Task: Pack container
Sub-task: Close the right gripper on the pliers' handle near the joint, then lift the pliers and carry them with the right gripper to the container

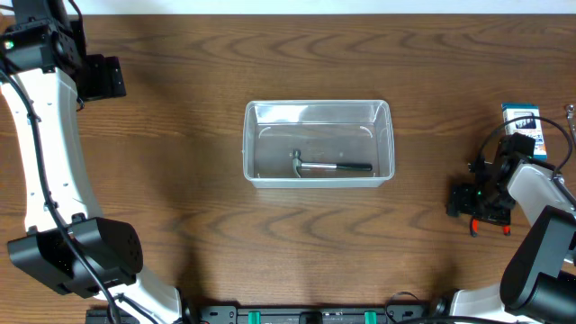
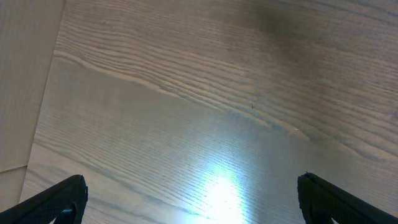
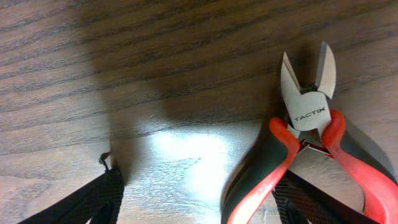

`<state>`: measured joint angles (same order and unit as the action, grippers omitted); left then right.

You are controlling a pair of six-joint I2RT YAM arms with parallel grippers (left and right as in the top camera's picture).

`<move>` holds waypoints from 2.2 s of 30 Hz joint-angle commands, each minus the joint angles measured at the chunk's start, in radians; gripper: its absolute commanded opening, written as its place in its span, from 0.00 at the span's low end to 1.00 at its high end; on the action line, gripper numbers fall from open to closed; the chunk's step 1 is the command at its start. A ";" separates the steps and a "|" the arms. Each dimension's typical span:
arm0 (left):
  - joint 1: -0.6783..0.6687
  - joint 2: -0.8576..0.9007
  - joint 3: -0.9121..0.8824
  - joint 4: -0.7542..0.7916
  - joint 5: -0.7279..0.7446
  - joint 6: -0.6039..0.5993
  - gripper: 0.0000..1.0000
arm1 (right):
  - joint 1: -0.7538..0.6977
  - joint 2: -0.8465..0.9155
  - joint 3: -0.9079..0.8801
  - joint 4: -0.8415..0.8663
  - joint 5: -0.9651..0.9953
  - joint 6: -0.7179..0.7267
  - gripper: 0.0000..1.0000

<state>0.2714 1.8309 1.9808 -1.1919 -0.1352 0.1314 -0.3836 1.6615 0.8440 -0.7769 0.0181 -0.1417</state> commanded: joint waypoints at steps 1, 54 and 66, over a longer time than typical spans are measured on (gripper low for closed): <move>0.003 -0.003 0.005 0.000 -0.008 0.005 0.98 | 0.007 0.010 -0.022 0.003 0.061 0.007 0.69; 0.003 -0.003 0.005 0.000 -0.008 0.005 0.98 | 0.129 -0.014 0.657 -0.402 -0.049 0.000 0.01; 0.003 -0.003 0.005 0.000 -0.008 0.005 0.98 | 0.577 -0.014 0.956 -0.416 -0.154 -0.305 0.01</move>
<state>0.2714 1.8309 1.9808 -1.1915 -0.1352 0.1314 0.1066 1.6615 1.7687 -1.2060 -0.0875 -0.3172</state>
